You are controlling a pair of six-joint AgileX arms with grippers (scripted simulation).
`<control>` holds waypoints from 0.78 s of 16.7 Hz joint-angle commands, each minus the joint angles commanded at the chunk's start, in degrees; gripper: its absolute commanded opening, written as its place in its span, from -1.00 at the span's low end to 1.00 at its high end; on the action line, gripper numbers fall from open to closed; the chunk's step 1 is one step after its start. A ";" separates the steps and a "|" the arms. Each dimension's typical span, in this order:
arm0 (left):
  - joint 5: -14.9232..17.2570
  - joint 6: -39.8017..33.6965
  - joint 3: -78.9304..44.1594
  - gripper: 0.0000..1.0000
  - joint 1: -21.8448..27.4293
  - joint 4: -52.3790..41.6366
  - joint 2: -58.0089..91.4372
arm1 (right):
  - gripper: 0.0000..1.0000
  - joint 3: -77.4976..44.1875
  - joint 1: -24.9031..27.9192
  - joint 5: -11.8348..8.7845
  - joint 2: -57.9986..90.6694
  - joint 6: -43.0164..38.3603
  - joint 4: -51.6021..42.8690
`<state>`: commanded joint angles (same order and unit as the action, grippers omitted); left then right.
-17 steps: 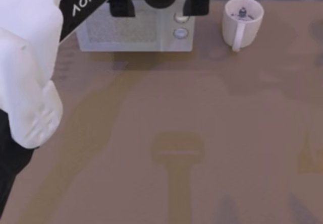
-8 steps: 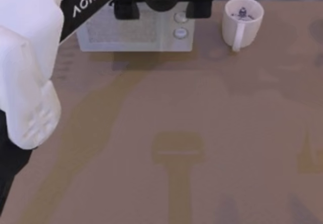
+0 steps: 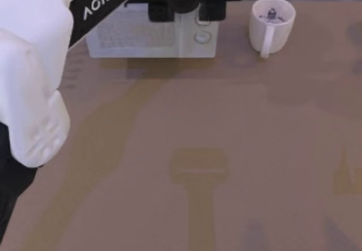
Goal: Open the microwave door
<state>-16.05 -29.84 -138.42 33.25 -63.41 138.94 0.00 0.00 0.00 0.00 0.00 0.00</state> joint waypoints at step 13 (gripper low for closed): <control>0.08 -0.23 3.35 -1.00 1.37 0.40 -2.09 | 1.00 0.00 0.00 0.00 0.00 0.00 0.00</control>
<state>-15.97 -30.07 -135.07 34.62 -63.01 136.86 0.00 0.00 0.00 0.00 0.00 0.00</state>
